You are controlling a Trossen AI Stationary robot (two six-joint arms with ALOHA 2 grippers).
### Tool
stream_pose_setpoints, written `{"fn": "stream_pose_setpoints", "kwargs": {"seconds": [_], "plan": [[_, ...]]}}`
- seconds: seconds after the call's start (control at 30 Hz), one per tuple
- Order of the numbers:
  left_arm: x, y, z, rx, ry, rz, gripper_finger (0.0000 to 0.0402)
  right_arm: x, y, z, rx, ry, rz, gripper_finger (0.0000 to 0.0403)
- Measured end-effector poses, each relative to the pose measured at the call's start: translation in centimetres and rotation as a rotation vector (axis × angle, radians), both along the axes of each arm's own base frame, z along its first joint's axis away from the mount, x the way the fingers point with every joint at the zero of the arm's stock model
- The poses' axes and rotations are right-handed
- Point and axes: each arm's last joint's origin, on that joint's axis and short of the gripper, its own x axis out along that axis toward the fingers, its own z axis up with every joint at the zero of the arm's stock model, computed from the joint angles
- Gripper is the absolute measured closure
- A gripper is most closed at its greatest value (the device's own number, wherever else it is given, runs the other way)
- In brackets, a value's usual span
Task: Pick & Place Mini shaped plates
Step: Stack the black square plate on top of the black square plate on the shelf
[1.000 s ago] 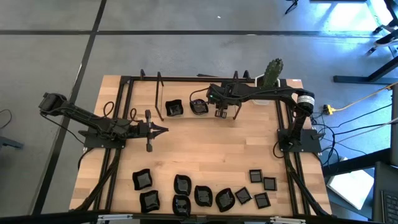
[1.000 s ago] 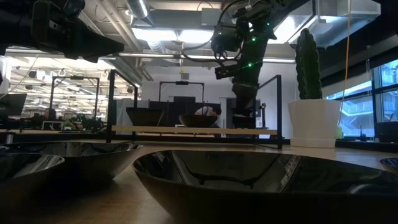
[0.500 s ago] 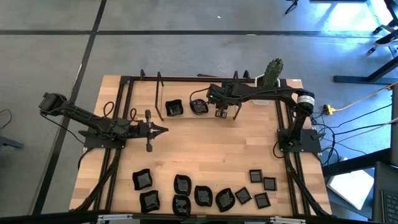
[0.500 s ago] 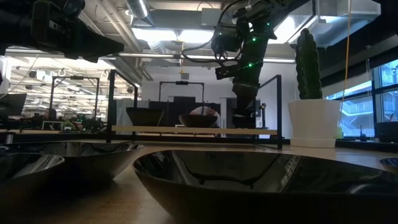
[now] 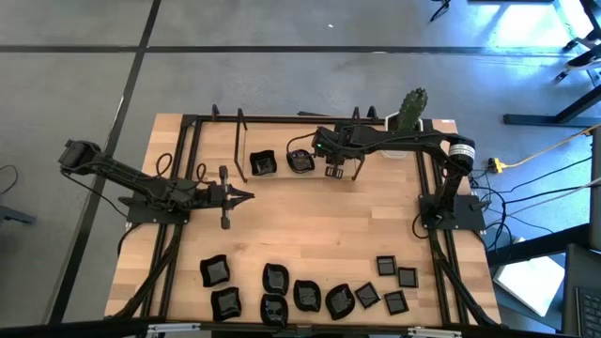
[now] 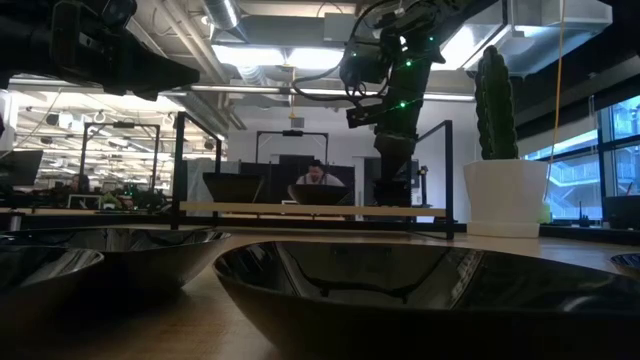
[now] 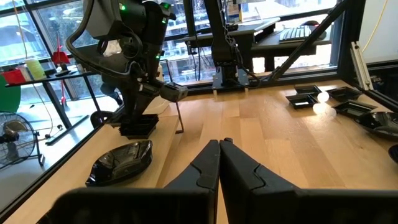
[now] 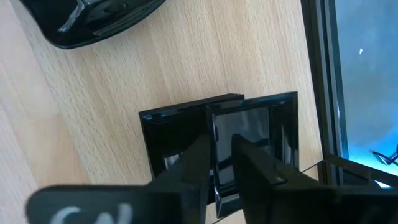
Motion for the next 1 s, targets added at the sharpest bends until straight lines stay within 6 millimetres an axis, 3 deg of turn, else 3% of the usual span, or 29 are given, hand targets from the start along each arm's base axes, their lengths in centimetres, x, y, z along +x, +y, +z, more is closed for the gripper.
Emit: {"fn": "stream_pose_setpoints", "kwargs": {"seconds": [0.4, 0.63, 1.0], "plan": [[0.00, 0.00, 0.00, 0.000, 0.000, 0.000, 0.0397, -0.01, 0.00, 0.01, 0.001, -0.002, -0.003, 0.0317], [0.00, 0.00, 0.00, 0.000, 0.000, 0.000, 0.0394, 0.04, 0.34, -0.13, 0.120, -0.037, 0.017, 0.0317], [0.00, 0.00, 0.00, 0.000, 0.000, 0.000, 0.0394, -0.28, 0.71, -0.27, 0.142, 0.004, 0.023, 0.0317]]}}
